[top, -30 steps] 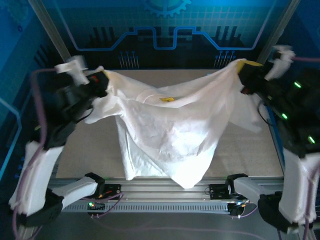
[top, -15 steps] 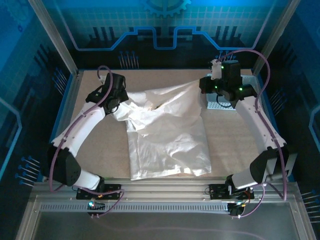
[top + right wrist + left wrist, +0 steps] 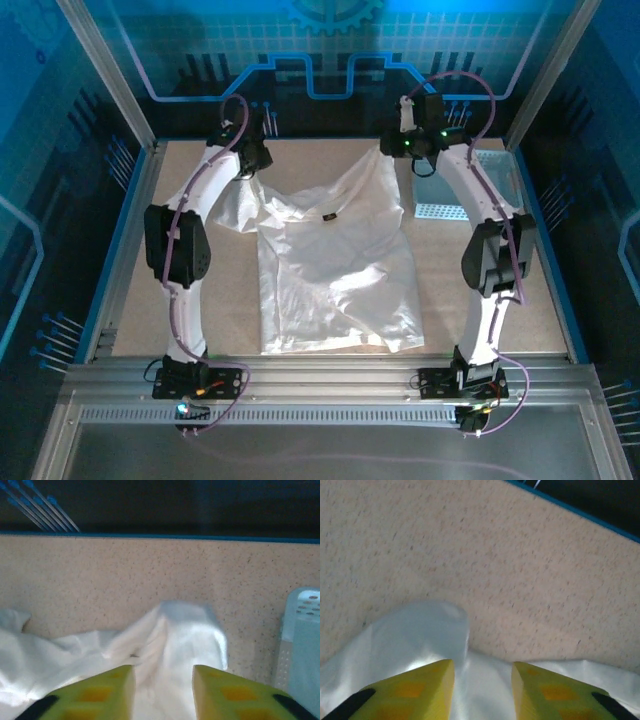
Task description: Fold the inside-out t-shirt
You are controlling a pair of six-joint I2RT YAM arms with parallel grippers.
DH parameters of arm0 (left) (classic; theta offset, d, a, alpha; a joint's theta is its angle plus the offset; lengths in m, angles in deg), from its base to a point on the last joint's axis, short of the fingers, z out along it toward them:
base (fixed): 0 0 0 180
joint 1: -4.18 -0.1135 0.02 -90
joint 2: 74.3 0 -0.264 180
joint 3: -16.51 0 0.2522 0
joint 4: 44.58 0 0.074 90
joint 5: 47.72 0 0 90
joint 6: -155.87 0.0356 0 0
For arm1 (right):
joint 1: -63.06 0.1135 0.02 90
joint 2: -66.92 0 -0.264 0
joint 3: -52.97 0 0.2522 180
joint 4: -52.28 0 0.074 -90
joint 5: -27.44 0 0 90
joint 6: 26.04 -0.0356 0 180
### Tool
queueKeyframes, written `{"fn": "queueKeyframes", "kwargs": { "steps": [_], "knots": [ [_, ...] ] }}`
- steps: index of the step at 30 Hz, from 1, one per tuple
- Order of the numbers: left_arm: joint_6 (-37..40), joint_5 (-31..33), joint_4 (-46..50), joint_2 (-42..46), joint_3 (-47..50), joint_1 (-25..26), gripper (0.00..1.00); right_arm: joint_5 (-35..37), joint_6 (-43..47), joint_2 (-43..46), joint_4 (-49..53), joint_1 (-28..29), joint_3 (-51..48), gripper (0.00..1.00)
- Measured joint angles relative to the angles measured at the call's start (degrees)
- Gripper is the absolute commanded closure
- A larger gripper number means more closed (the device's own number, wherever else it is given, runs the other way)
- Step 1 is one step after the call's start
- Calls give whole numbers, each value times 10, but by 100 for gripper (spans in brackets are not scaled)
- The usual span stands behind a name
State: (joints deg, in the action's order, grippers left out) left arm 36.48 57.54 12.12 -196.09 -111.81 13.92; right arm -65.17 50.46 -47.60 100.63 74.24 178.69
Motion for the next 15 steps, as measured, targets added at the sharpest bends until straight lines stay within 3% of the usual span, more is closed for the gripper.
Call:
{"fn": "queueKeyframes", "kwargs": {
  "steps": [2,5,9,11,15],
  "knots": [
    [6,-4,37,-16,-43,-7,19,11,-3,-17,27,-3,50,28],
    [25,-6,70,5,-39,-9,13,21,2,-9,56,-11,75,21],
    [45,11,70,123,93,26,9,26,10,49,71,-16,33,12],
    [54,26,68,214,187,83,8,26,11,121,70,-16,-41,8],
    [56,46,45,365,338,268,9,21,5,290,62,-15,-188,6]
  ]
}}
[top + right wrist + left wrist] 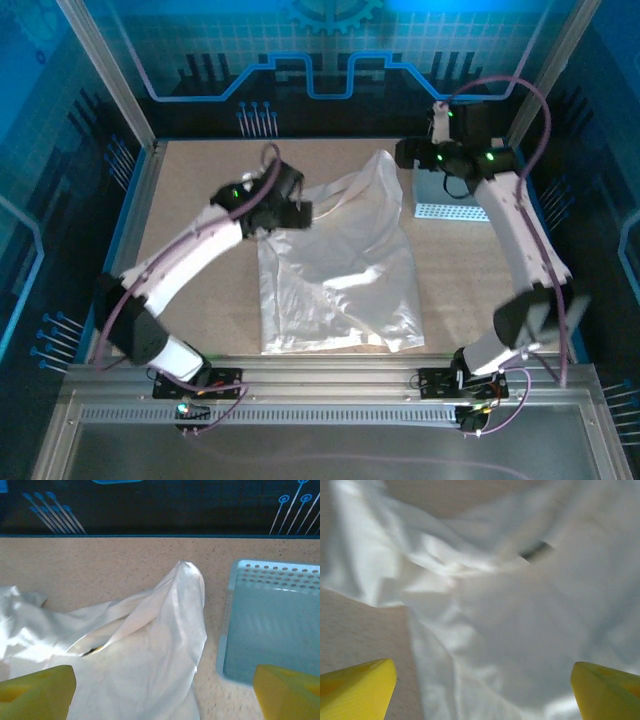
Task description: Fold the inside-out t-shirt
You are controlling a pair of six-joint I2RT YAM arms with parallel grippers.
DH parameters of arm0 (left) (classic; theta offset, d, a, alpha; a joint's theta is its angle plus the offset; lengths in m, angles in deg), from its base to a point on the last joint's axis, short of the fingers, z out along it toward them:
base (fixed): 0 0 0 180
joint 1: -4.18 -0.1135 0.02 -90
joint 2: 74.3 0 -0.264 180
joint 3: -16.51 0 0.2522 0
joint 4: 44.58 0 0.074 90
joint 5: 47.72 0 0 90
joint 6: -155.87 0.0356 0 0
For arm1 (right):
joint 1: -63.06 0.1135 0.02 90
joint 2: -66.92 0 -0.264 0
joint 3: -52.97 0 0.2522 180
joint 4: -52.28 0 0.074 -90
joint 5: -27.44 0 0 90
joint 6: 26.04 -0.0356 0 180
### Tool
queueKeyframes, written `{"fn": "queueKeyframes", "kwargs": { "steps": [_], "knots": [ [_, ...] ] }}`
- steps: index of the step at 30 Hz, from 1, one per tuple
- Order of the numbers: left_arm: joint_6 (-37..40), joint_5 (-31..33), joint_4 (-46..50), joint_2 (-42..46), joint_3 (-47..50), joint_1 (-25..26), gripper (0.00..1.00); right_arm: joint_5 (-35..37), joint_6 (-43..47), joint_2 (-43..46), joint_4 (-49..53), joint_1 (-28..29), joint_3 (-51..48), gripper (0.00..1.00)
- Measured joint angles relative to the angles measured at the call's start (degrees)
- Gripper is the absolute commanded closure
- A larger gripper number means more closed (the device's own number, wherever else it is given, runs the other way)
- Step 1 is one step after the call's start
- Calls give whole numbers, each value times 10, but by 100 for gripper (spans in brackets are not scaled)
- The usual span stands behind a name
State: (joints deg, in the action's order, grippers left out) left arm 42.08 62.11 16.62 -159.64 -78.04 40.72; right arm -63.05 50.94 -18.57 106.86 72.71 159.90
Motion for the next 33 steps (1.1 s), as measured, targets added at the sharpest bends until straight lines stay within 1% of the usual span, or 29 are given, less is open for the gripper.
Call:
{"fn": "queueKeyframes", "kwargs": {
  "steps": [3,4,6,9,12,16,20,24,33],
  "knots": [
    [-3,12,3,41,73,97,9,-2,-11,116,-13,2,-97,5],
    [-6,17,4,42,91,119,9,-3,-14,142,-20,2,-123,5],
    [-17,28,3,39,125,179,10,-6,-27,199,-28,9,-193,5],
    [-26,26,3,23,160,273,11,-10,-43,254,-28,24,-281,4],
    [-30,7,-2,1,172,322,13,-11,-59,291,-23,36,-358,4],
    [-30,-24,-19,-21,197,327,14,-15,-85,343,-19,51,-447,4],
    [-28,-50,-34,-56,202,326,14,-18,-105,379,-13,62,-499,3],
    [-26,-70,-52,-89,202,326,15,-22,-119,392,-13,69,-519,3],
    [-14,-86,-74,-164,197,327,29,-27,-129,396,-14,70,-523,3]
  ]
}}
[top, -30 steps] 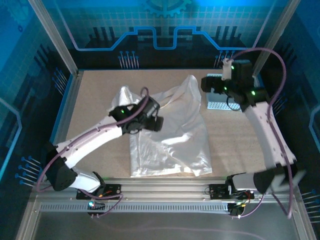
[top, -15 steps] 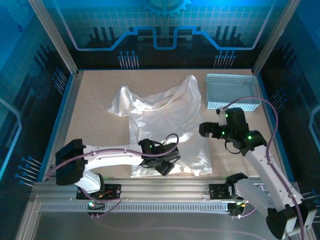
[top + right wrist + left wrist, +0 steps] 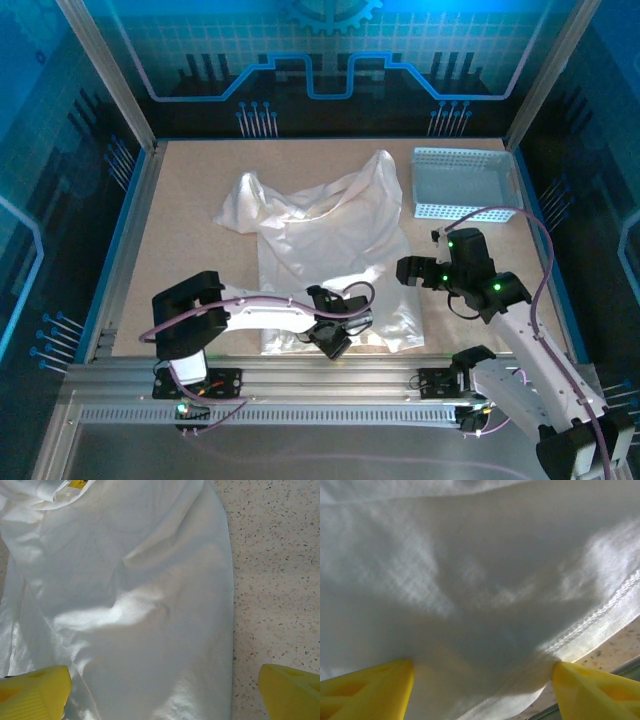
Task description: Fold the inside-out t-shirt
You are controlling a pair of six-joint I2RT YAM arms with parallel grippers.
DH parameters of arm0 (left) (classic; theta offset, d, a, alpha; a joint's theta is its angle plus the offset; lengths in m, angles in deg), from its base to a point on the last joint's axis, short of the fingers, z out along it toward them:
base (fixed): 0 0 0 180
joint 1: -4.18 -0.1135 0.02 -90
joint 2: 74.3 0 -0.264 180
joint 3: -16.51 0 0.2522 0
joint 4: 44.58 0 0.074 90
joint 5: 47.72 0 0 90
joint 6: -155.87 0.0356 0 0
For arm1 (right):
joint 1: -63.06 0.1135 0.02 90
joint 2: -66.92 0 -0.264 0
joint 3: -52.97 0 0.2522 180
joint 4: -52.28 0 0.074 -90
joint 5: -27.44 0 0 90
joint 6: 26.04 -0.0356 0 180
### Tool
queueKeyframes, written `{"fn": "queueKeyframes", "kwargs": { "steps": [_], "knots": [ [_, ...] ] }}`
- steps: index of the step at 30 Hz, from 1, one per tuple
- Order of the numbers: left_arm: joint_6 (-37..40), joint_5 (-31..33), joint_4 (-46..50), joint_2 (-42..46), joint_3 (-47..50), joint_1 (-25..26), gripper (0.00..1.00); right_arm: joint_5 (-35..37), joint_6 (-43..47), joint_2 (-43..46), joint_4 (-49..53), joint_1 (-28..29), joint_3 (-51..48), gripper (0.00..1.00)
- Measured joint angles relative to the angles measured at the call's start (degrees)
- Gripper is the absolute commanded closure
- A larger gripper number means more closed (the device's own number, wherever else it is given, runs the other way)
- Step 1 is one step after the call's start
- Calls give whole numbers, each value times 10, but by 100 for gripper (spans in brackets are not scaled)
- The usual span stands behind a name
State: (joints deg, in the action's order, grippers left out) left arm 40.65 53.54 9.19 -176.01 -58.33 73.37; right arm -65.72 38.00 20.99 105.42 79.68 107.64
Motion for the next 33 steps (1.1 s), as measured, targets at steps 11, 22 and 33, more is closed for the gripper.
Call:
{"fn": "queueKeyframes", "kwargs": {
  "steps": [11,22,33],
  "knots": [
    [1,12,-4,-6,-9,1,50,-6,-2,-3,-10,2,-7,2],
    [1,24,-2,3,-9,1,59,-12,-4,-10,-15,2,-15,2],
    [1,26,-2,20,-9,1,66,-18,-7,-17,-19,2,-17,2]
  ]
}}
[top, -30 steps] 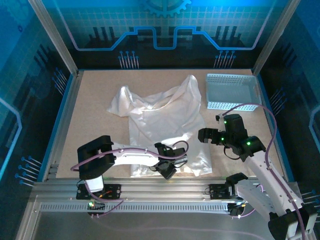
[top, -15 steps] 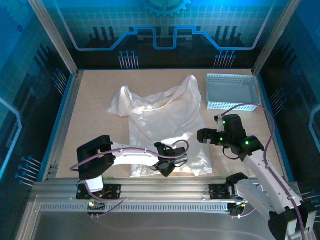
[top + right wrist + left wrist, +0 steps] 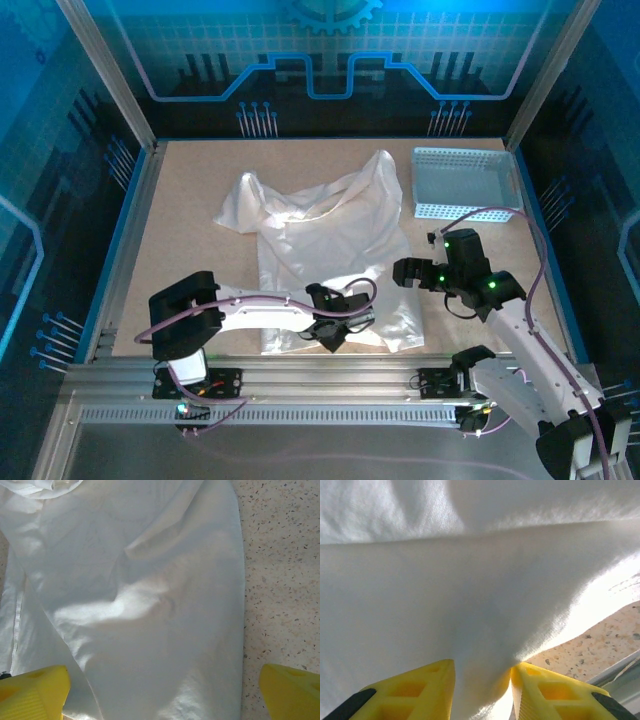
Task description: Fold the inside-out t-shirt
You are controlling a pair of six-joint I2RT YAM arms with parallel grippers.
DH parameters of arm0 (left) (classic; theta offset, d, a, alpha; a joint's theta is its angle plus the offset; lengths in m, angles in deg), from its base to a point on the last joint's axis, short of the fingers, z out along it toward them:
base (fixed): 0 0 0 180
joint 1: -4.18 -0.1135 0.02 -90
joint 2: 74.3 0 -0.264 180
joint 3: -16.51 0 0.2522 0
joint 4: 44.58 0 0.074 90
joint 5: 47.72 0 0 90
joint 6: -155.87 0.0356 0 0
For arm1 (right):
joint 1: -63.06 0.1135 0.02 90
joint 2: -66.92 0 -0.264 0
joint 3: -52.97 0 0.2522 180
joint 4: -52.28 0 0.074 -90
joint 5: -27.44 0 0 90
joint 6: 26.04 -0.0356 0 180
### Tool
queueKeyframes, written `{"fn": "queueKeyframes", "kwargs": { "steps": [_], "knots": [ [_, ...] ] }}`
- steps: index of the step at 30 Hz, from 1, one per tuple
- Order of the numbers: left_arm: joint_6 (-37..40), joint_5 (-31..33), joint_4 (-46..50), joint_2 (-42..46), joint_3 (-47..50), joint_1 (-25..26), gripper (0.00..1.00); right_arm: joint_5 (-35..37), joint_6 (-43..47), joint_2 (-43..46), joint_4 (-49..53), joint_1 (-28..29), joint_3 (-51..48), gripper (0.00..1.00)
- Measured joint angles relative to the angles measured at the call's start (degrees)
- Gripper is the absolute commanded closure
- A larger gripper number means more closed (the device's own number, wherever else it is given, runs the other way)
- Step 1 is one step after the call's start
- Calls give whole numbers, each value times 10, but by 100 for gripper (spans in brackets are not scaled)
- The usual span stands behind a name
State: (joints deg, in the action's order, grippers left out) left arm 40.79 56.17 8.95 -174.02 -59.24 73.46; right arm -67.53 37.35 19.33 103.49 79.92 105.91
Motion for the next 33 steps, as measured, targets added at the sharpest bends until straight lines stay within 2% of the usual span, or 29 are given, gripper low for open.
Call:
{"fn": "queueKeyframes", "kwargs": {
  "steps": [10,17,22,27,33],
  "knots": [
    [0,0,-1,6,0,0,76,0,0,0,0,0,-3,1],
    [0,-1,-8,6,2,0,87,0,0,5,0,0,-3,1],
    [0,-2,-11,6,5,0,100,0,-1,6,0,0,-3,1],
    [-3,-2,-11,11,5,0,100,0,-2,9,0,0,-3,0],
    [-5,-3,-19,66,8,-5,100,0,-2,16,1,9,-5,0]
  ]
}}
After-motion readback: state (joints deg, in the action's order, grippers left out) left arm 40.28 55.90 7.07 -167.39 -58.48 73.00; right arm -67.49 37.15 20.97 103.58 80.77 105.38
